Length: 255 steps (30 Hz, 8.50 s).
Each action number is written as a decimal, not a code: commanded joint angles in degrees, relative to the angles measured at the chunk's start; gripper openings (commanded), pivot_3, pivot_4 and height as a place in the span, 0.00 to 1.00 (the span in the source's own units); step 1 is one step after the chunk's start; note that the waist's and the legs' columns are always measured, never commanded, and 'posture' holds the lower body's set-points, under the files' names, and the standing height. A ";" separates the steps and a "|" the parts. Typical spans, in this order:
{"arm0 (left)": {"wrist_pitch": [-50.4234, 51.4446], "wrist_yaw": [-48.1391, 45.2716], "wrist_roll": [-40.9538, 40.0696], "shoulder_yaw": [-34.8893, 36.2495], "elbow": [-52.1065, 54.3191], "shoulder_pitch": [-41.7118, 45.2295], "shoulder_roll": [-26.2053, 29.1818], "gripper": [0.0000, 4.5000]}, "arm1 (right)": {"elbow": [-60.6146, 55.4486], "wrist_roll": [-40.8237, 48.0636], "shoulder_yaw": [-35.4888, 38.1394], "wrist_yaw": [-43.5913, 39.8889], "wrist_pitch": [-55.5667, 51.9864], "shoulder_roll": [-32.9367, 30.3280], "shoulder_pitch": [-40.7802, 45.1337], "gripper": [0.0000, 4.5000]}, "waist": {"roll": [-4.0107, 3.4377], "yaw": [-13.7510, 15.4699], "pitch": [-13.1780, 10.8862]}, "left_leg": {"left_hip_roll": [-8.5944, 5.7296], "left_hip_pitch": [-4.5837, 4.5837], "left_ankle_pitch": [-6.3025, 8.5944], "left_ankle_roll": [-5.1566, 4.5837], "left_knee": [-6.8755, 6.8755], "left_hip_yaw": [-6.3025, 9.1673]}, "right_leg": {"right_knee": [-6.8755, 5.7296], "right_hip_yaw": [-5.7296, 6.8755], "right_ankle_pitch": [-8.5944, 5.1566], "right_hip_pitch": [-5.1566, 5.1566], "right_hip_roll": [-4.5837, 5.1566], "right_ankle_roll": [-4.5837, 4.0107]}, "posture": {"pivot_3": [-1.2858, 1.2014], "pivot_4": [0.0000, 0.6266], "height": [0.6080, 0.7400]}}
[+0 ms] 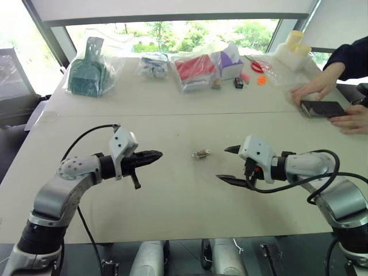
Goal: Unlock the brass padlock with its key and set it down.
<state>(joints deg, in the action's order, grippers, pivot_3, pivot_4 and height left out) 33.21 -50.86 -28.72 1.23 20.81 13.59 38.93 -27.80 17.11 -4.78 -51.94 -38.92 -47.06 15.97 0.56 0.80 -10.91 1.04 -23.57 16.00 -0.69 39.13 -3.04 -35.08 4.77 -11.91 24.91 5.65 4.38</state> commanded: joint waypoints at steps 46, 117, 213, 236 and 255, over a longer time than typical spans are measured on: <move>-17.39 1.87 15.82 -17.76 -18.97 11.45 -15.59 0.99 | -7.05 -0.15 3.24 6.34 -2.29 -1.12 -2.96 1.00 | 0.01 0.12 0.02 | -0.10 0.04 -0.01 0.00 0.06 -0.02 | -0.05 -0.01 0.03 -0.08 -0.01 0.03 | 0.52 0.24 1.00; -14.01 -9.76 11.63 -13.89 -16.58 17.13 -11.94 0.16 | 12.53 -36.37 -14.63 11.74 45.98 7.55 8.46 0.01 | 0.03 -0.08 0.03 | -0.13 0.12 -0.02 0.01 0.09 -0.06 | -0.14 0.00 0.16 -0.13 -0.05 0.26 | 0.52 0.24 1.00; -9.66 -15.69 5.90 -10.20 -20.33 16.92 -7.81 0.01 | 29.39 -39.13 -13.31 16.61 79.03 9.08 17.08 0.00 | 0.01 -0.13 0.04 | -0.12 0.19 -0.07 0.08 0.10 -0.11 | -0.25 -0.03 0.16 -0.15 -0.05 0.28 | 0.52 0.24 1.00; -10.66 -9.60 7.13 -5.89 -17.14 8.33 -4.95 0.01 | 41.08 -47.32 -15.76 20.50 77.14 10.99 17.34 0.00 | 0.00 -0.12 0.04 | -0.11 0.19 -0.07 0.08 0.10 -0.11 | -0.26 -0.04 0.15 -0.15 -0.04 0.27 | 0.52 0.24 1.00; -9.27 -8.01 7.12 -5.33 -8.34 3.81 -2.62 0.00 | 26.31 -18.85 -9.45 -3.04 48.36 5.38 11.33 0.99 | -0.03 -0.10 0.04 | -0.03 0.22 -0.07 0.07 0.09 -0.07 | -0.25 -0.04 0.16 -0.19 -0.02 0.27 | 0.52 0.24 1.00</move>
<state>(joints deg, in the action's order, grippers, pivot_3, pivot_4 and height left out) 24.03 -58.58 -20.65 -5.73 10.09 16.53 35.83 3.78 -8.55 -18.14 -51.50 16.84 -40.64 26.86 0.53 0.70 -10.88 1.02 -23.35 15.93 -0.62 39.23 -3.12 -35.34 4.72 -11.75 24.71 5.63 4.65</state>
